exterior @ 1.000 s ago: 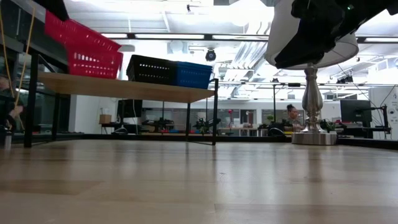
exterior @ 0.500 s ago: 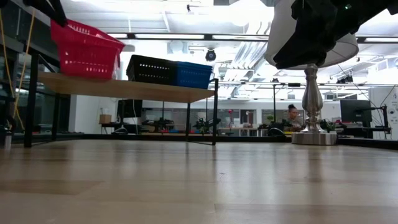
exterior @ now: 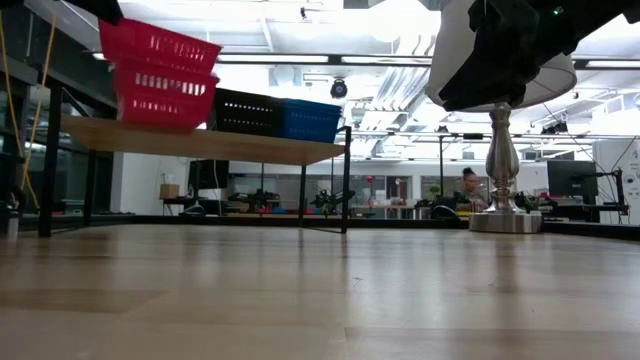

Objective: Stack baskets on shelf by color
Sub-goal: Stack the right red bin on top of the other red bin on the shelf

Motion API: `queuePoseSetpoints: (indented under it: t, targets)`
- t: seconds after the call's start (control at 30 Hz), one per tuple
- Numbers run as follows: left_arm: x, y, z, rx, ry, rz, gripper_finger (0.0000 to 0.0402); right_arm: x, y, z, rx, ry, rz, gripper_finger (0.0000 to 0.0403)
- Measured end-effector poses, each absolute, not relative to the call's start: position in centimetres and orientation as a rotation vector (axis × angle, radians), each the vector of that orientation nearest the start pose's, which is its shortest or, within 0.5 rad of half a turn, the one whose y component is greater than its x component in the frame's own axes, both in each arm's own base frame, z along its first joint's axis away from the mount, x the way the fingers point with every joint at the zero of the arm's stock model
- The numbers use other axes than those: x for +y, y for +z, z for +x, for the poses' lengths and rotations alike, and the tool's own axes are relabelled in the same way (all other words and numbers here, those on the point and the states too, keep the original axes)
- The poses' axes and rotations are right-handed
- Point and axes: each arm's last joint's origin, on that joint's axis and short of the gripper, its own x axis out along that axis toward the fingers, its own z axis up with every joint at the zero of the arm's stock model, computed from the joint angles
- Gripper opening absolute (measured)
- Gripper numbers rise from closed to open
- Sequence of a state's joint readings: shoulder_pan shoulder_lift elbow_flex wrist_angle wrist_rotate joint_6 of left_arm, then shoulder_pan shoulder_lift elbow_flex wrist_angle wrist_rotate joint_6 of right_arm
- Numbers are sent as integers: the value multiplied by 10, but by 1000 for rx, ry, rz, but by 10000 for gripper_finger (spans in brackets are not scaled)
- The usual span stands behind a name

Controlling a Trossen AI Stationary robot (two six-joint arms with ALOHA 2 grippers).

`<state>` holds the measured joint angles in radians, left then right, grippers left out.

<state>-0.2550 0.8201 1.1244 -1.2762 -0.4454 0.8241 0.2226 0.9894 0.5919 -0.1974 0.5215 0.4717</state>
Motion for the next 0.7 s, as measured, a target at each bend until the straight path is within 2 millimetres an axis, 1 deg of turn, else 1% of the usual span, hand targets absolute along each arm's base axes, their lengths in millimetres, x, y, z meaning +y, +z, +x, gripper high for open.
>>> queuePoseSetpoints:
  t: [0.23, 0.33, 0.47, 0.57, 0.63, 0.7]
  targets:
    - [-15, 350, 108, 951, -203, 1058, 22, 30, 233, 199, 473, -412, 239, 151]
    - [-17, 351, 110, 917, -216, 1011, 21, 30, 233, 199, 471, -419, 237, 151]
    - [-18, 353, 114, 870, -209, 996, 21, 30, 233, 199, 465, -435, 231, 151]
    - [-18, 352, 113, 887, -210, 998, 21, 30, 233, 199, 465, -435, 231, 151]
    - [-16, 342, 116, 929, -221, 1004, 21, 30, 233, 199, 465, -435, 231, 151]
    - [-13, 326, 118, 999, -238, 1034, 21, 30, 233, 199, 465, -435, 231, 151]
